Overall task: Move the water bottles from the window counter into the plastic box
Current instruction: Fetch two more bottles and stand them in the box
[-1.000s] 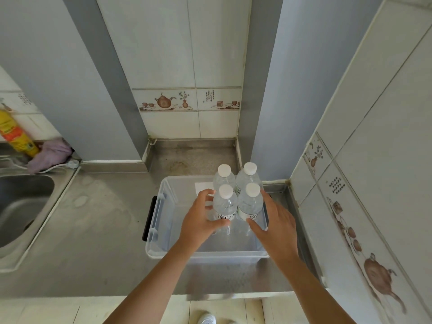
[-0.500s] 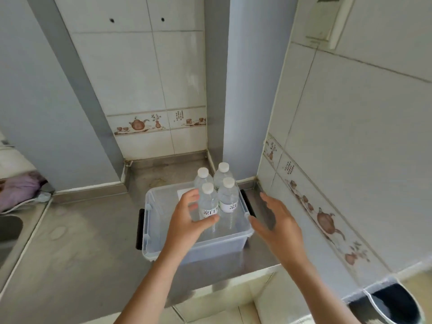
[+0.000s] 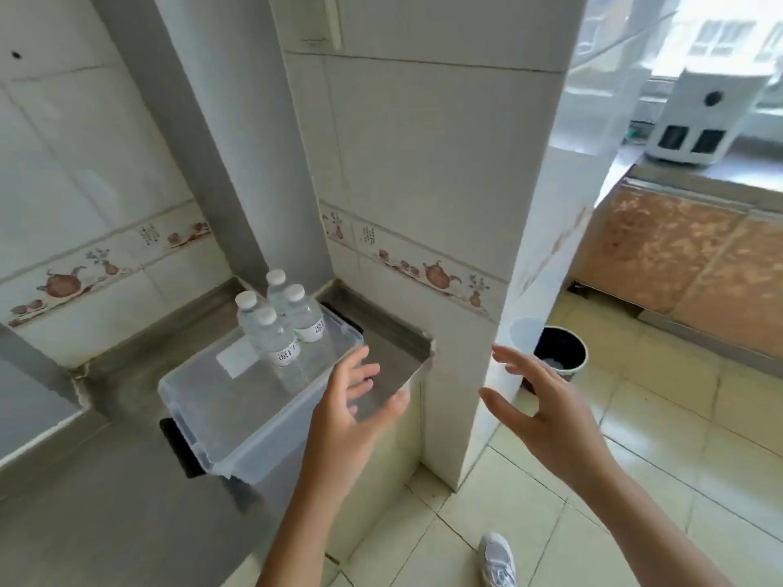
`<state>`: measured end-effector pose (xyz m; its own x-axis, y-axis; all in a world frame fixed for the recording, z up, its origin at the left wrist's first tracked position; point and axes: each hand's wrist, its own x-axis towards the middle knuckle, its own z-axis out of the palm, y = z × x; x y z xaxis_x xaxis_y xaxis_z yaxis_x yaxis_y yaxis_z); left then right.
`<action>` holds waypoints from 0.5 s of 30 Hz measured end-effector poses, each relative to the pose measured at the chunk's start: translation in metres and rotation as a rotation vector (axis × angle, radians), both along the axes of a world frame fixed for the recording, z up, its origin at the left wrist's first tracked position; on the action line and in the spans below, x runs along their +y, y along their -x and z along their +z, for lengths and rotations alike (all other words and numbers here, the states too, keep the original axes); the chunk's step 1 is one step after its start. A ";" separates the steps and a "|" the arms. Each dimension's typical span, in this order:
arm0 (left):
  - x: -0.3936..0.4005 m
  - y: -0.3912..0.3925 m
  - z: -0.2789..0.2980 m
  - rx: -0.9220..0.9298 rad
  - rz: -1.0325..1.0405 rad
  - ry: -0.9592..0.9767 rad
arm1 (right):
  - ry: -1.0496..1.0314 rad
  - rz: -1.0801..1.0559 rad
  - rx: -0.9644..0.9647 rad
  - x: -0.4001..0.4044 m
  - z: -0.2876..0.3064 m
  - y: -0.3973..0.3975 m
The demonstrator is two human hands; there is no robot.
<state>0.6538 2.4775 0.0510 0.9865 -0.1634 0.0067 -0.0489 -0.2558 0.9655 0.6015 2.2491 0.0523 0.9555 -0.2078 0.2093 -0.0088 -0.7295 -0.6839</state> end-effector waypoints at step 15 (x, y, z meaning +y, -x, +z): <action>-0.232 0.037 -0.017 -0.170 -0.440 -0.217 | 0.231 -0.470 0.058 -0.187 0.001 0.150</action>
